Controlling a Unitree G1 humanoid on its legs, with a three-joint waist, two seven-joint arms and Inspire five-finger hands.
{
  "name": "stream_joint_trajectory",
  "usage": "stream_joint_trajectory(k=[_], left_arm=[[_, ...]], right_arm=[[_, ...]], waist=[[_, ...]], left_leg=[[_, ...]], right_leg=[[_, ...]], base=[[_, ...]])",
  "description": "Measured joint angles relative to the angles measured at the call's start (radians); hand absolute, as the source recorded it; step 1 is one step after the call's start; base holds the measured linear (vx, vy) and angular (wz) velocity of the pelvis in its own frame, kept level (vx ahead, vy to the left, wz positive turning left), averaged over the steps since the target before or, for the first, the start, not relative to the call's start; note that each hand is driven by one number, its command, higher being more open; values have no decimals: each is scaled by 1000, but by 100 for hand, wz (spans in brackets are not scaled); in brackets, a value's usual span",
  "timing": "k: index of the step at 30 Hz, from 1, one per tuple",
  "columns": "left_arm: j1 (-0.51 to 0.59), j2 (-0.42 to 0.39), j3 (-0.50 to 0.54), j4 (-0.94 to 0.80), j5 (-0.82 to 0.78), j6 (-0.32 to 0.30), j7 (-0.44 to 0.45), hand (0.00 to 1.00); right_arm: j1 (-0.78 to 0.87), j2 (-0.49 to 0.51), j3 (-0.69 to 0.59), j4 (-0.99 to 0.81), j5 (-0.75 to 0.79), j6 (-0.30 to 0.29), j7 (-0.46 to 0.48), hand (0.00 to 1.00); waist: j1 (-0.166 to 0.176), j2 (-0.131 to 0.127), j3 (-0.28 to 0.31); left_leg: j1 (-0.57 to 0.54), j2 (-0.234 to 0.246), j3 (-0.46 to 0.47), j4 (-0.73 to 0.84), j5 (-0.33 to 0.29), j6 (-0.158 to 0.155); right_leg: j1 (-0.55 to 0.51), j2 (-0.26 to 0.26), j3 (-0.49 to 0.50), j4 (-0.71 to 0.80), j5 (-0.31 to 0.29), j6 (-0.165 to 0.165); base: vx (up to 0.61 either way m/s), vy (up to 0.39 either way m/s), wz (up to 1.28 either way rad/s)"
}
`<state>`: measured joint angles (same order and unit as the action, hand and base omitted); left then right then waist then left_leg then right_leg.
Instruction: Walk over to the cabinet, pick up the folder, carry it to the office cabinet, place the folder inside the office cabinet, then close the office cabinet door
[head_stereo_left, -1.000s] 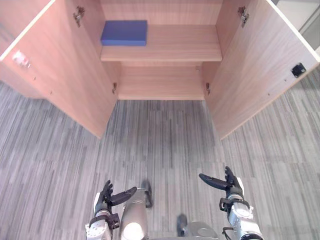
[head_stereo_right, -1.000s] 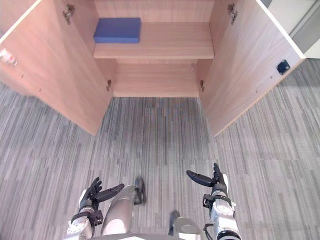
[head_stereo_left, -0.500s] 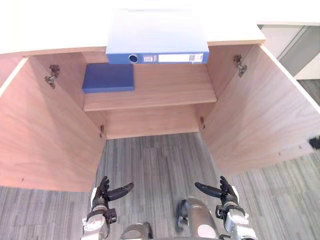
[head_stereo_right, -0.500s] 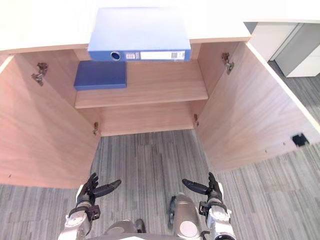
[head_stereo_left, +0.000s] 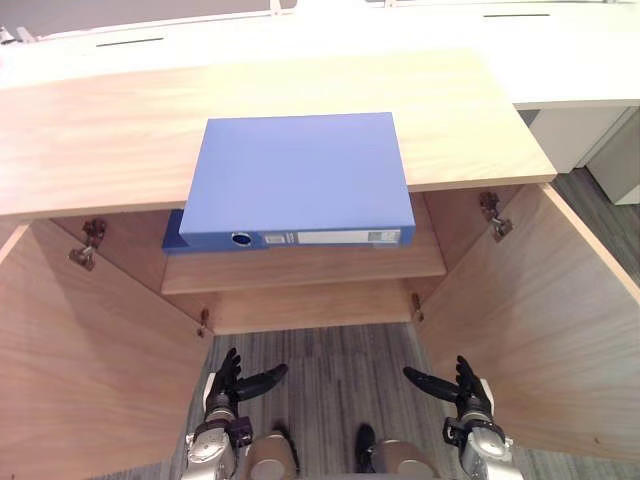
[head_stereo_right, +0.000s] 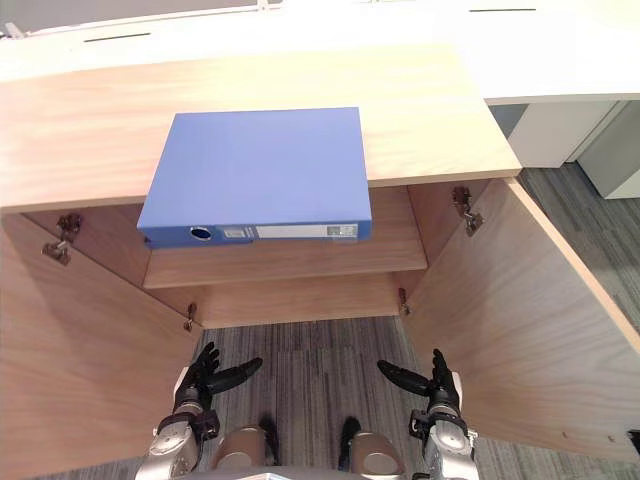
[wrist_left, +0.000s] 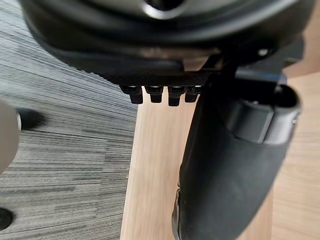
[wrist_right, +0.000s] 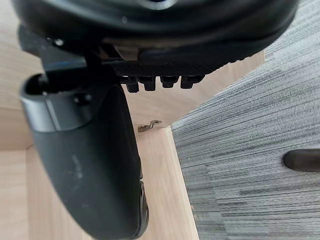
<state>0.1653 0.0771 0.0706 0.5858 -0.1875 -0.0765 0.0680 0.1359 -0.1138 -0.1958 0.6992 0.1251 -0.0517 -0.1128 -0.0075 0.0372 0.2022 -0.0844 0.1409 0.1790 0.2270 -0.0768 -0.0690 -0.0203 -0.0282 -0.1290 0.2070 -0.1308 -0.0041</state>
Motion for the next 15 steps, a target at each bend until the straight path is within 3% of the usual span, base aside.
stream_joint_trajectory(k=[5, 11, 15], left_arm=[[45, 25, 2, -180, 39, -1, 22, 100], [121, 34, 32, -482, 157, -28, 91, 100], [185, 60, 31, -682, 317, -52, 134, 100]], right_arm=[[34, 4, 3, 5, 0, 3, 0, 100], [31, 6, 3, 5, -1, -16, -3, 100], [31, 6, 5, 20, -5, -30, -5, 100]], waist=[[-6, -9, -7], [13, -9, -23], [17, -9, -36]], left_leg=[[52, -59, 2, -95, 21, 25], [105, -78, -8, -156, 35, 33], [126, -80, -28, -192, 53, 31]], right_leg=[[37, -46, -4, -50, 0, 35], [79, -52, -13, -75, 2, 38], [95, -52, -16, -78, 3, 38]], base=[[123, 102, 10], [45, 23, 7], [0, -6, 13]])
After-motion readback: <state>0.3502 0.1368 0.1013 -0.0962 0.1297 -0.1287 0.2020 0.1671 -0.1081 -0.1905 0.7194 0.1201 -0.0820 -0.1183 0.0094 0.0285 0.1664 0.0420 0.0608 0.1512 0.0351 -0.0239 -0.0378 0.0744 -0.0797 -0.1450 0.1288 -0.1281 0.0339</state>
